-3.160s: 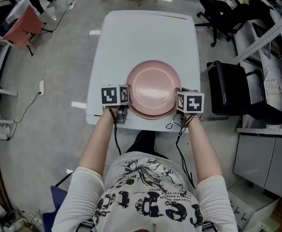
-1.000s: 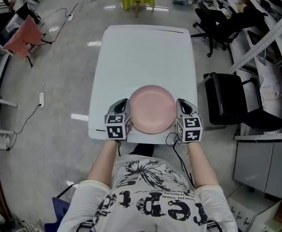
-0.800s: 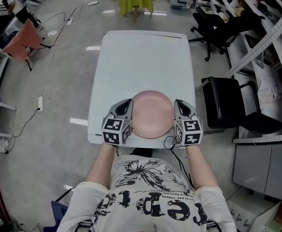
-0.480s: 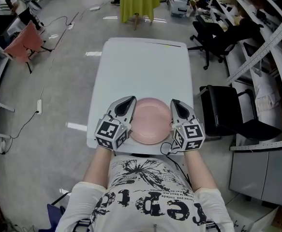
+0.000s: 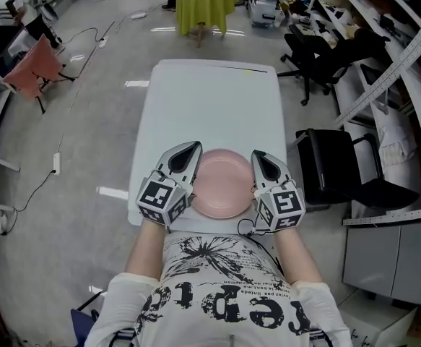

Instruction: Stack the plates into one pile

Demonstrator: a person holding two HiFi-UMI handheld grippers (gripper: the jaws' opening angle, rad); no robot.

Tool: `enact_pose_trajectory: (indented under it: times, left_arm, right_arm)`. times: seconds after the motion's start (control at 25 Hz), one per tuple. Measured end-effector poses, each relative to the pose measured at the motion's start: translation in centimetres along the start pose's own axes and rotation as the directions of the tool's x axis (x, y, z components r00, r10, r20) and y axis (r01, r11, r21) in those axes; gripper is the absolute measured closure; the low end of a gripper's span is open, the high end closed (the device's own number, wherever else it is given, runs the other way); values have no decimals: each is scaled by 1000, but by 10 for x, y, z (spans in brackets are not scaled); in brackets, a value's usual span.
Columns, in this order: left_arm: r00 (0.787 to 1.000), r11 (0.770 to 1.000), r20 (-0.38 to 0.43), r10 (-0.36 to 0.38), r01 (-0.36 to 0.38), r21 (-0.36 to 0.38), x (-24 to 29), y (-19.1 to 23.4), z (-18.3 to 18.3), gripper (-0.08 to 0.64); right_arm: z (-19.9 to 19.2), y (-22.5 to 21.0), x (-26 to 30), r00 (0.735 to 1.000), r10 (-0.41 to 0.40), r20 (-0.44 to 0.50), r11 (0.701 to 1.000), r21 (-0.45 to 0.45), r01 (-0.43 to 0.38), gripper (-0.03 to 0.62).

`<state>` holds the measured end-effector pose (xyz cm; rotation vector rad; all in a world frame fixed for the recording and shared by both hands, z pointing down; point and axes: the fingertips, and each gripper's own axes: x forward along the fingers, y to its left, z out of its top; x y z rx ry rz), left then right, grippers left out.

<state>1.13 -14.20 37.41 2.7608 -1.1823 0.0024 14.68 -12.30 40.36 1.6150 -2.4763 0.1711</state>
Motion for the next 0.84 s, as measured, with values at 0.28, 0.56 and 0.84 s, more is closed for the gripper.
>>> enact_pose_trajectory:
  times: [0.28,0.56,0.84]
  left_arm:
    - [999,999,-24,-35,36,21,3,-11,-8,552]
    - [999,999,-35,-28,29,34,-2,-11,-15,552]
    - [999,999,-32,-35,36,28,-3,-20,-14,552]
  right_arm:
    - [-4,0,-2,1000,10,-5,1000,1,-10,589]
    - [-6,9,-5,1000,21,-9,1000,-11,-21,588]
    - [-8,10,-12,1000,24,-10,1000,0,-24,589]
